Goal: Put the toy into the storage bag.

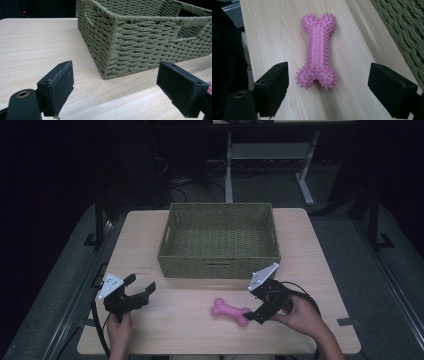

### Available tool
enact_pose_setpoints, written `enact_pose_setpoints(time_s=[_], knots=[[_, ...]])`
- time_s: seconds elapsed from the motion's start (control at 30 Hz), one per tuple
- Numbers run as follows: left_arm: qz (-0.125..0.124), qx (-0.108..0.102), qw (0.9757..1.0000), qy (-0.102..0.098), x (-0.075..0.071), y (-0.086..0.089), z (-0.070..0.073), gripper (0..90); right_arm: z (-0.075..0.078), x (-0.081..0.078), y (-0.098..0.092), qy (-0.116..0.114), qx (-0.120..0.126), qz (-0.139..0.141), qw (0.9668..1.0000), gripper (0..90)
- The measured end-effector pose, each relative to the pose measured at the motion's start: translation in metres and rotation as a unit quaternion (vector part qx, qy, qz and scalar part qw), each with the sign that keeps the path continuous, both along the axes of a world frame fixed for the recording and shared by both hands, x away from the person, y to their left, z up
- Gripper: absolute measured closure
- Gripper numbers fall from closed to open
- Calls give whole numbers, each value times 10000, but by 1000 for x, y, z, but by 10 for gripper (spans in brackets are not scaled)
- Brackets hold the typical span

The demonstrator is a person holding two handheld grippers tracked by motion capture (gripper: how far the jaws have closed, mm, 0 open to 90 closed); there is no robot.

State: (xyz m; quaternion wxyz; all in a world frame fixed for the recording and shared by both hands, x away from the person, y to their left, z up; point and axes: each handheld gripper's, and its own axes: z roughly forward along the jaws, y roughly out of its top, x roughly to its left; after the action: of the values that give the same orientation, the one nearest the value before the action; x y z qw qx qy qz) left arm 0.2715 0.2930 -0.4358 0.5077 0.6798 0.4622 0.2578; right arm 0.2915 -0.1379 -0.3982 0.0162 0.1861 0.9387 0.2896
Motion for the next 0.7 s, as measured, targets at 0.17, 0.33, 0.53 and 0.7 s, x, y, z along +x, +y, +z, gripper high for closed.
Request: enact_pose_setpoints(time_s=[0.17, 0.33, 0.53, 0.7], knots=[[36, -10, 10000, -9, 0, 2, 0, 136, 2, 1, 10, -21, -80, 121, 9999, 166], [51, -33, 10000, -6, 0, 3, 0, 137, 3, 5, 21, -39, -161, 238, 9996, 169], [68, -46, 10000, -4, 1, 4, 0, 136, -2, 8, 29, 31, -246, 298, 9992, 185], [51, -50, 10000, -3, 0, 4, 0, 136, -5, 10, 35, 81, -312, 333, 9989, 209]])
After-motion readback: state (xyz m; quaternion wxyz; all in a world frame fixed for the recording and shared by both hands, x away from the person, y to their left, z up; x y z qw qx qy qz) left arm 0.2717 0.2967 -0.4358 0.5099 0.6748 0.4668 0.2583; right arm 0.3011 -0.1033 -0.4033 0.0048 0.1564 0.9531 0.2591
